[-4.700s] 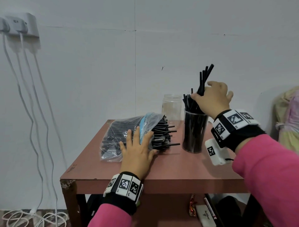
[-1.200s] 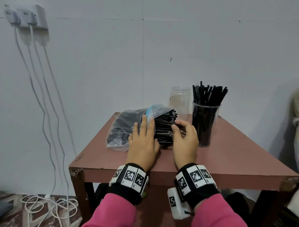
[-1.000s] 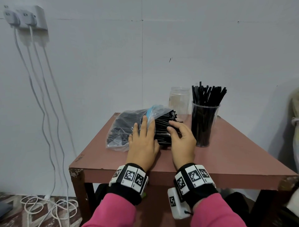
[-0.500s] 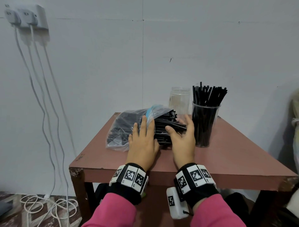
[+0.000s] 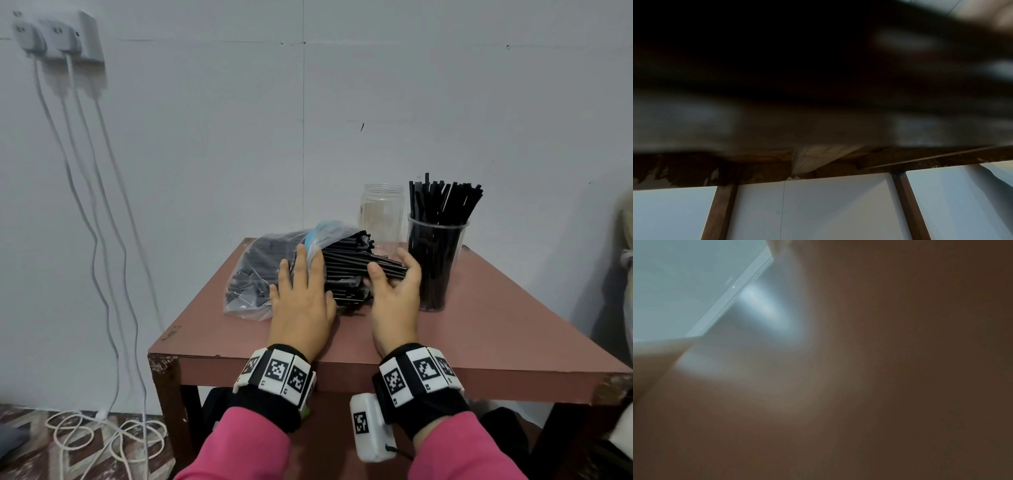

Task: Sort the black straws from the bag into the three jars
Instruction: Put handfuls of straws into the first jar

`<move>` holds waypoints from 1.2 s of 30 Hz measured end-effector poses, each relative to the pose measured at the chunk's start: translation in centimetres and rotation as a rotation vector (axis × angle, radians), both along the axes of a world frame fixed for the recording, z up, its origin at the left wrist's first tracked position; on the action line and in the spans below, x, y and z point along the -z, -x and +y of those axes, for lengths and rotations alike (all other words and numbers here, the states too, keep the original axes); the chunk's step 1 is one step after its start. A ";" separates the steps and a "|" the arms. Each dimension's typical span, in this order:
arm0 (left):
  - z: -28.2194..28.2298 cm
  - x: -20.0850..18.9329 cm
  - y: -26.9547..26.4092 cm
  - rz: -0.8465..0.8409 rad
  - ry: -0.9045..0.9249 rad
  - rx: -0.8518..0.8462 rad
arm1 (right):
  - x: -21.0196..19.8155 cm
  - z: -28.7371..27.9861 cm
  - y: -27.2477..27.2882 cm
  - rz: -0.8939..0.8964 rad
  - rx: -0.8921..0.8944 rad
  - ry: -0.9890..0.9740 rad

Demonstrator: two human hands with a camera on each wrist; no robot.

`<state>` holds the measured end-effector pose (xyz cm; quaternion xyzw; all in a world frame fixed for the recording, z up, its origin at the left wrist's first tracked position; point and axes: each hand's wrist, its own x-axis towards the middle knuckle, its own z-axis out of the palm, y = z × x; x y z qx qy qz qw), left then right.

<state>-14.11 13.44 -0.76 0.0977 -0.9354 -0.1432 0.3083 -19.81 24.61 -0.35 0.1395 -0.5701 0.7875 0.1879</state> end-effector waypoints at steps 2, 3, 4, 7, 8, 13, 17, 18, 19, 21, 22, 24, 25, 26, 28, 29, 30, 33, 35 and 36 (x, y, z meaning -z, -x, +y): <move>0.0 -0.1 -0.1 0.001 -0.009 0.003 | -0.1 0.1 -0.1 0.009 0.042 0.056; 0.1 -0.1 -0.1 -0.003 -0.010 0.003 | -0.3 0.1 -0.1 0.012 0.041 0.116; 0.1 -0.1 -0.1 -0.006 -0.012 0.002 | -0.4 0.2 -0.1 0.008 0.015 0.185; 0.1 -0.2 -0.1 -0.007 -0.016 0.003 | -0.6 0.3 0.0 -0.027 -0.093 0.315; 0.1 -0.2 -0.1 -0.010 -0.013 0.004 | -0.7 0.2 0.0 -0.043 -0.123 0.320; 0.0 0.0 0.0 0.000 -0.004 0.022 | -0.4 -0.5 0.0 -0.106 -0.300 0.288; 0.0 -0.1 0.0 0.002 -0.001 0.019 | -1.0 0.0 -0.1 -0.096 -0.248 0.375; 0.0 0.0 0.0 -0.004 0.003 0.018 | -1.1 0.1 -0.1 -0.088 -0.262 0.388; 0.0 0.0 0.1 -0.009 0.009 0.017 | -1.2 0.1 -0.2 -0.085 -0.287 0.396; -0.1 0.0 0.1 -0.006 0.014 0.021 | -1.1 0.0 -0.3 -0.094 -0.334 0.389; 0.0 0.0 0.1 -0.004 0.011 0.023 | -1.1 -0.1 -0.3 -0.107 -0.331 0.382; 0.0 -0.1 0.1 -0.016 0.009 0.022 | -1.0 0.0 -0.1 -0.122 -0.279 0.408; 0.0 -0.1 0.1 -0.022 0.012 0.020 | -1.1 0.1 -0.1 -0.123 -0.252 0.430; 0.0 -0.1 0.1 -0.025 0.018 0.018 | -1.2 0.2 -0.2 -0.121 -0.238 0.445; -0.1 -0.1 0.1 -0.030 0.019 0.014 | -1.4 0.2 -0.3 -0.096 -0.272 0.452; -0.1 -0.1 0.1 -0.032 0.016 0.014 | -1.4 0.2 -0.4 -0.078 -0.301 0.438; -0.1 -0.1 0.1 -0.032 0.012 0.015 | -1.4 0.1 -0.6 -0.069 -0.313 0.409; -0.1 -0.1 0.0 -0.031 0.007 0.021 | -1.5 0.1 -0.7 -0.069 -0.275 0.396; -0.1 -0.1 0.0 -0.035 0.006 0.024 | -1.5 0.4 -0.6 -0.072 -0.248 0.425; -0.1 -0.1 0.0 -0.036 0.006 0.023 | -1.5 0.6 -0.6 -0.069 -0.240 0.425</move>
